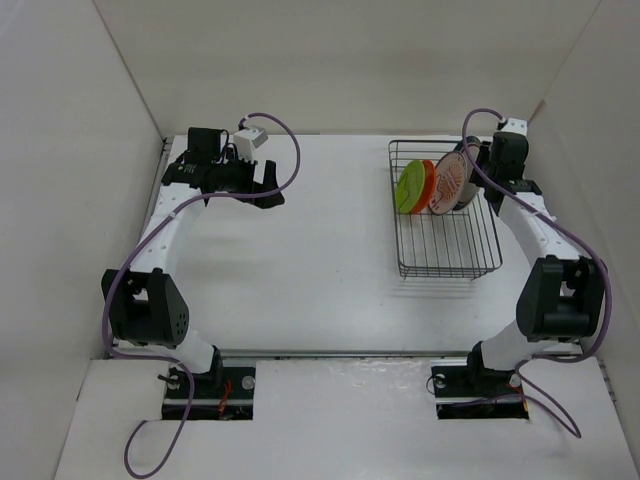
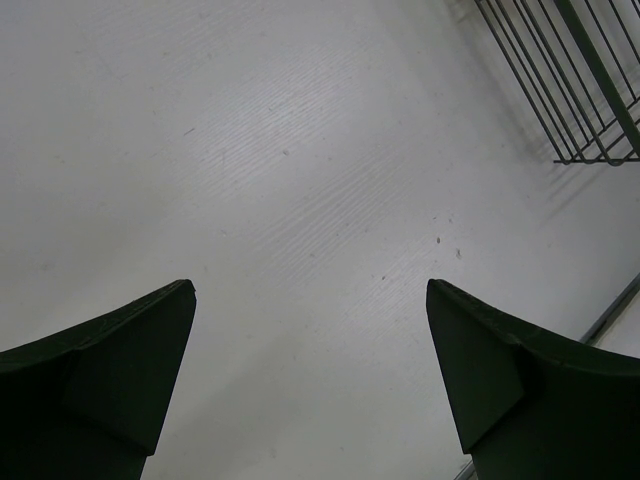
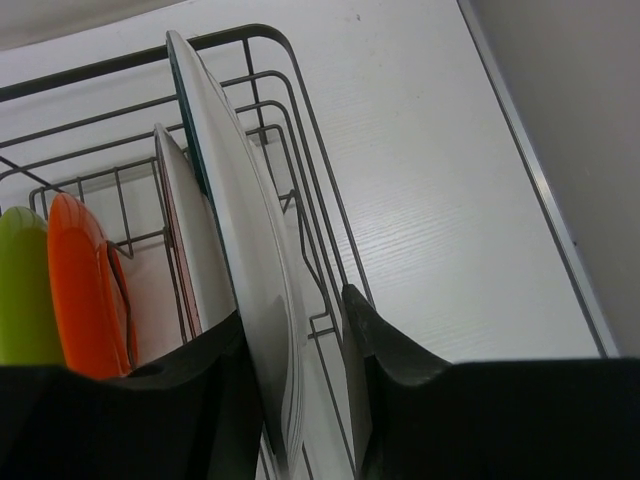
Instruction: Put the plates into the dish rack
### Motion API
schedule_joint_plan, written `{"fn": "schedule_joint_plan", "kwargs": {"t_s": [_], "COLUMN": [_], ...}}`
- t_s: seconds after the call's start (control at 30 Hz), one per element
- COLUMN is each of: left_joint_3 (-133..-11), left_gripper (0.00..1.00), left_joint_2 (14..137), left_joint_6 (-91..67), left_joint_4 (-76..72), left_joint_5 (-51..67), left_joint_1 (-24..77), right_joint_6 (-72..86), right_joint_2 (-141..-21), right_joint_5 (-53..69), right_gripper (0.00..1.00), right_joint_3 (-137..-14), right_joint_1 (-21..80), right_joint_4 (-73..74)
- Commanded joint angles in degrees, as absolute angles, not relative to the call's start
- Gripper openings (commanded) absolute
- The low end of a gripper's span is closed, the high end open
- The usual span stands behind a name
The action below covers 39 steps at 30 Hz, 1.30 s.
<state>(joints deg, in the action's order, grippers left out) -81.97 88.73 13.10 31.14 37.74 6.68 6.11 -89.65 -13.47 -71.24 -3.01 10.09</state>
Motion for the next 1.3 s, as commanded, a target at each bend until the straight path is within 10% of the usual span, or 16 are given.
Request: {"fn": "schedule_joint_plan", "kwargs": {"t_s": [0.0, 0.53, 0.73, 1.27], "left_joint_3": [-81.6, -81.6, -81.6, -94.6], "left_gripper": [1.00, 1.00, 1.00, 1.00], "left_joint_2": [86.0, 86.0, 83.6, 69.9], "left_joint_6": [14.3, 14.3, 11.2, 5.6], "left_joint_4": [31.4, 31.9, 29.4, 34.6], "left_joint_5": [39.3, 39.3, 31.3, -10.8], "left_joint_1": [6.6, 6.6, 6.6, 4.7], "right_joint_6": [6.8, 7.3, 7.8, 9.0], "right_joint_2": [-88.3, -80.6, -74.6, -56.5], "right_joint_5": [-15.5, -22.0, -11.7, -9.5], "right_gripper": [0.39, 0.66, 1.00, 1.00], "right_joint_3": [-71.6, -77.7, -81.3, -82.3], "right_joint_1": [-2.0, -0.9, -0.9, 12.5], "right_joint_4": [7.6, 14.0, 19.4, 39.0]}}
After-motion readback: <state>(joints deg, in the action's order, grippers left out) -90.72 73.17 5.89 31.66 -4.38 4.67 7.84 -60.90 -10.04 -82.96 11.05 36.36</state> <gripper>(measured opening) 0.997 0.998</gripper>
